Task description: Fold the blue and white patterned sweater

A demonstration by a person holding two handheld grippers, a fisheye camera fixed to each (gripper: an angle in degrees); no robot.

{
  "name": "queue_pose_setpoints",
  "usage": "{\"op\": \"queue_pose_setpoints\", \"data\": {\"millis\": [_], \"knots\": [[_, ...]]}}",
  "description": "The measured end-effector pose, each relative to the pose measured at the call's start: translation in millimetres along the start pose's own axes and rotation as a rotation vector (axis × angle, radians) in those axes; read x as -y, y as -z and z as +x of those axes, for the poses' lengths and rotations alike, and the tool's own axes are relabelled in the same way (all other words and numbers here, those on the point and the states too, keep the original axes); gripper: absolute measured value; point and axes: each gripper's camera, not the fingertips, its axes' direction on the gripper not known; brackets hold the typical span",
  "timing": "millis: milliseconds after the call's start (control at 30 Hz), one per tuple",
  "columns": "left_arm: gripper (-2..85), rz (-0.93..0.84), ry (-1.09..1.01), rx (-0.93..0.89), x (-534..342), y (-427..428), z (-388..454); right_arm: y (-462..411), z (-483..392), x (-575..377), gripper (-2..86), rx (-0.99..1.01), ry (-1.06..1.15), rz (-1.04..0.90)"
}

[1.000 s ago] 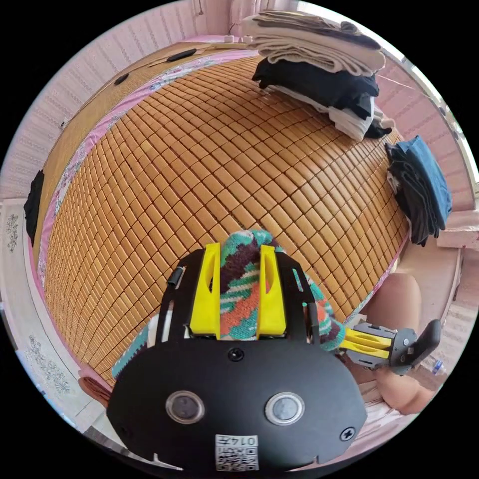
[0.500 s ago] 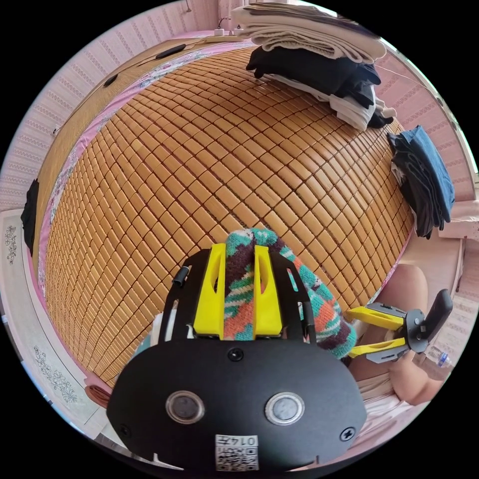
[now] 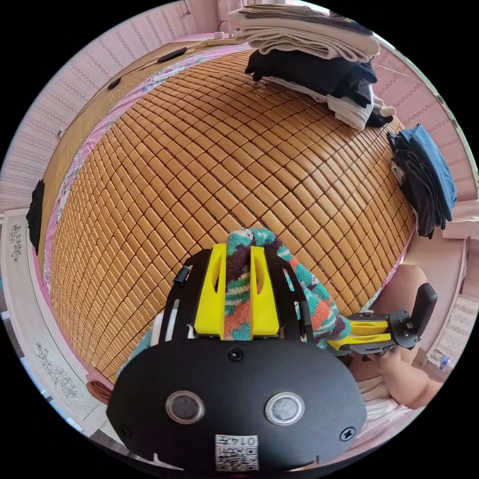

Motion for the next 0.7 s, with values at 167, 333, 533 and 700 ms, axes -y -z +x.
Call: {"op": "queue_pose_setpoints", "data": {"millis": [167, 333, 533, 700], "knots": [[6.4, 0.049, 0.054, -0.011, -20.8, 19.0, -21.0, 20.2, -0.5, -7.8, 4.6, 0.241, -0.016, 0.129], [6.4, 0.24, 0.083, -0.242, -38.6, 62.6, -37.4, 84.9, -58.4, -10.6, 4.2, 0.188, 0.195, 0.279], [6.1, 0.487, 0.012, -0.423, -132.6, 102.6, -75.0, 115.9, -160.2, -16.4, 4.6, -0.006, 0.498, 0.187], [4.4, 0.537, 0.203, -0.368, -285.8, 61.1, -148.2, 9.9, -248.5, -27.0, 5.2, -0.068, 0.783, -0.19]]}}
